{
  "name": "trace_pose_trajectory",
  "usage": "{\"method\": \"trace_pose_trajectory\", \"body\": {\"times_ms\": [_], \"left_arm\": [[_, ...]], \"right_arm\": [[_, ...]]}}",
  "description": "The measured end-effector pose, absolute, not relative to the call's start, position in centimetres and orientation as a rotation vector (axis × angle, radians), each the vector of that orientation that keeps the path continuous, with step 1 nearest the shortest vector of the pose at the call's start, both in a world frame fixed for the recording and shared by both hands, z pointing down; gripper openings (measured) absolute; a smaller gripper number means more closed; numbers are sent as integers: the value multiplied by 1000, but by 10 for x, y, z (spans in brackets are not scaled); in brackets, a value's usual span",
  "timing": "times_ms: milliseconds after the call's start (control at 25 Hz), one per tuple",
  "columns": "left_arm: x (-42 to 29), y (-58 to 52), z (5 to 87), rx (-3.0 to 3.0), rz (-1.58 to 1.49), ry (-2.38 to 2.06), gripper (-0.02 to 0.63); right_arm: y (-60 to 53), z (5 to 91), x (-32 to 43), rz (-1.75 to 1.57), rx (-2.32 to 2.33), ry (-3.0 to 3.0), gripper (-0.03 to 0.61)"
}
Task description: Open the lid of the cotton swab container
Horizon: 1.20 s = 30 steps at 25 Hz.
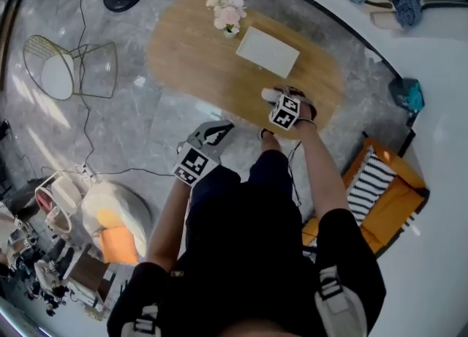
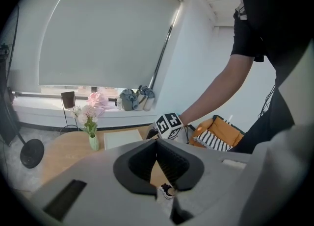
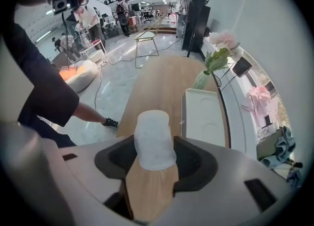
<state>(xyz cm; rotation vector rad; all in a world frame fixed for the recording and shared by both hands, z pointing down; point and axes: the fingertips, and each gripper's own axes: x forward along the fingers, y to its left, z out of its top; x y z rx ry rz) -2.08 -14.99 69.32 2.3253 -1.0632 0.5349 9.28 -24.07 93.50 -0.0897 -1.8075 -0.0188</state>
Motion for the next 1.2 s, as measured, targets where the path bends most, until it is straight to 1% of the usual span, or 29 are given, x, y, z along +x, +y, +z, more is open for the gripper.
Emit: {"method": "trace_pose_trajectory", "body": {"times_ms": [240,720,1200], "left_arm": [[-27,-145,670,2370,567,-1043,0],[-13,-147,637,2489,582,-973,0],[14,-131,633,2596,623,-823,0]], "right_arm": [[-239,889,91,49,-42,-1852,222],[-214,810,119,140,45,-1920,222],[-173,742,122,78,89,-1991,219]]}}
